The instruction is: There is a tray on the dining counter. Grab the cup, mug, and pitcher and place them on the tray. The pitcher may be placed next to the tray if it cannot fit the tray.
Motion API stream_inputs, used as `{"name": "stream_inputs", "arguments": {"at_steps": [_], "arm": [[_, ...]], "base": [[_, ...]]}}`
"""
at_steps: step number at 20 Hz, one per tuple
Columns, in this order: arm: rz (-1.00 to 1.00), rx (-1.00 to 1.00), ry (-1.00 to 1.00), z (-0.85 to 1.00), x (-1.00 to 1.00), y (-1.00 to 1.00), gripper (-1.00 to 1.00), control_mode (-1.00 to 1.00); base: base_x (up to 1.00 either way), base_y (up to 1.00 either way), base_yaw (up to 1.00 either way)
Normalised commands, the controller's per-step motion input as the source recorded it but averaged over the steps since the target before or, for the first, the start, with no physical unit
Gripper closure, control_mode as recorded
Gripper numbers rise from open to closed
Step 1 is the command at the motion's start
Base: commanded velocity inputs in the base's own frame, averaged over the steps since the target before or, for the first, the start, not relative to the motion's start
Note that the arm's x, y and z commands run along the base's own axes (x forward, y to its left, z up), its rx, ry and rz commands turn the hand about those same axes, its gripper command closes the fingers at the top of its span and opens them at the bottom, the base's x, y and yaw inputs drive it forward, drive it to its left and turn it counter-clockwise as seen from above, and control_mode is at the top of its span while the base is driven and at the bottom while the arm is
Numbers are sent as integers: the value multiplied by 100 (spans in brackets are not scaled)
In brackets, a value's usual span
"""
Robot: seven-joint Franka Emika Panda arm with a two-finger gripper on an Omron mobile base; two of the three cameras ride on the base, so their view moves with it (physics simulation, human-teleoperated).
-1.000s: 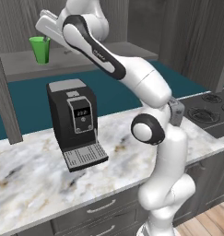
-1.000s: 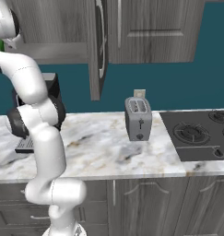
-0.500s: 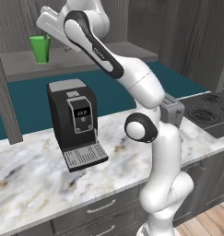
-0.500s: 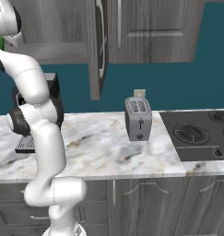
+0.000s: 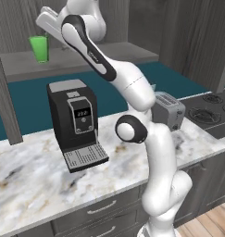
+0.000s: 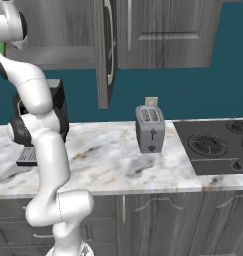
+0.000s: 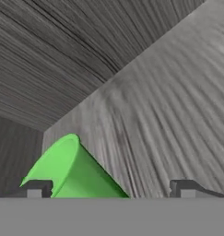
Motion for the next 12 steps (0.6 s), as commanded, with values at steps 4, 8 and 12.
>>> {"name": "stream_inputs", "arguments": {"at_steps": [4,8,12], "arm": [[0,0,1,4,26,29,-100,-100],[0,0,-3,0,-47,2,-100,-100],[0,0,-15,0,-68,0,-100,-100]], "base": [[0,0,0],[0,0,0],[0,0,0]]}}
